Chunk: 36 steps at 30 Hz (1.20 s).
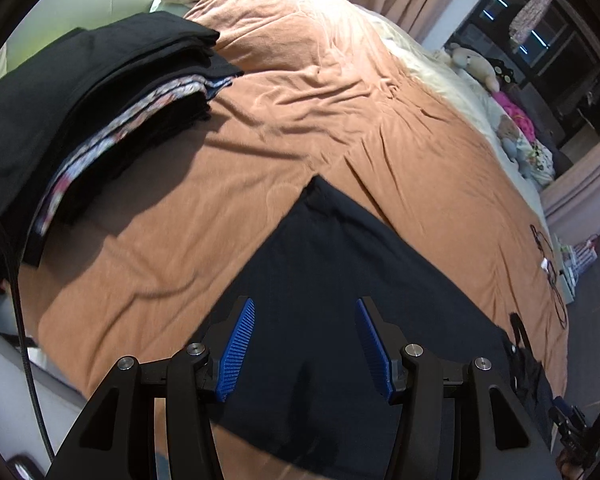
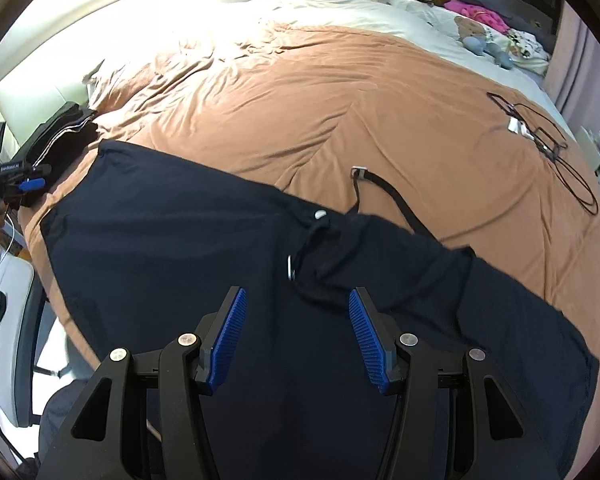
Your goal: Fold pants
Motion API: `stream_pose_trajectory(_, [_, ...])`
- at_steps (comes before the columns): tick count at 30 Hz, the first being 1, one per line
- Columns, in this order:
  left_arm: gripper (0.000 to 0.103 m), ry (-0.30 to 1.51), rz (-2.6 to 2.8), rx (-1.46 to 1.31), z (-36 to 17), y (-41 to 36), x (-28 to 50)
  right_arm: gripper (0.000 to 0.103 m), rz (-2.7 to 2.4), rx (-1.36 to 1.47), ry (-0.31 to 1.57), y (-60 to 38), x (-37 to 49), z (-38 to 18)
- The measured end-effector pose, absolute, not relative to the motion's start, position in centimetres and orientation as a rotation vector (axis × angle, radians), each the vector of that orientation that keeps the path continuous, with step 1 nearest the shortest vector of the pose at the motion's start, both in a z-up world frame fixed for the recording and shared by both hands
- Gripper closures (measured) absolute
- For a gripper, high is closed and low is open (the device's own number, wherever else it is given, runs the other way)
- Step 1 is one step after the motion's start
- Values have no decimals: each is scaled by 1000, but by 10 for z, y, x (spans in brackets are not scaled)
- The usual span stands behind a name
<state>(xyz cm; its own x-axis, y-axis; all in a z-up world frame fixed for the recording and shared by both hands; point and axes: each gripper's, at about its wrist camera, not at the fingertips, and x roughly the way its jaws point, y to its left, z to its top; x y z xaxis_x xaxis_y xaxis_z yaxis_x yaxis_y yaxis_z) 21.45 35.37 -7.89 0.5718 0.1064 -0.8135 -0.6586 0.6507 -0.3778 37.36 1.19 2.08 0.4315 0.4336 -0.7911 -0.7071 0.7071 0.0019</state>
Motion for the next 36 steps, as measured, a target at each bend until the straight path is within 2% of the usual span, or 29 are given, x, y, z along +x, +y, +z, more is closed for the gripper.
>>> stream_pose_trajectory(10, [48,836,436,-795,-90,324,174,51,720,-289,859,-30,327,26])
stream_pose_trajectory(20, [48,814,374,-867,-109,302,146,51,747,-228,872,-60,270,2])
stream_pose_trajectory(36, [48,793,326,-990,-138,291,153,51,793,-283,877,-41,235,-34])
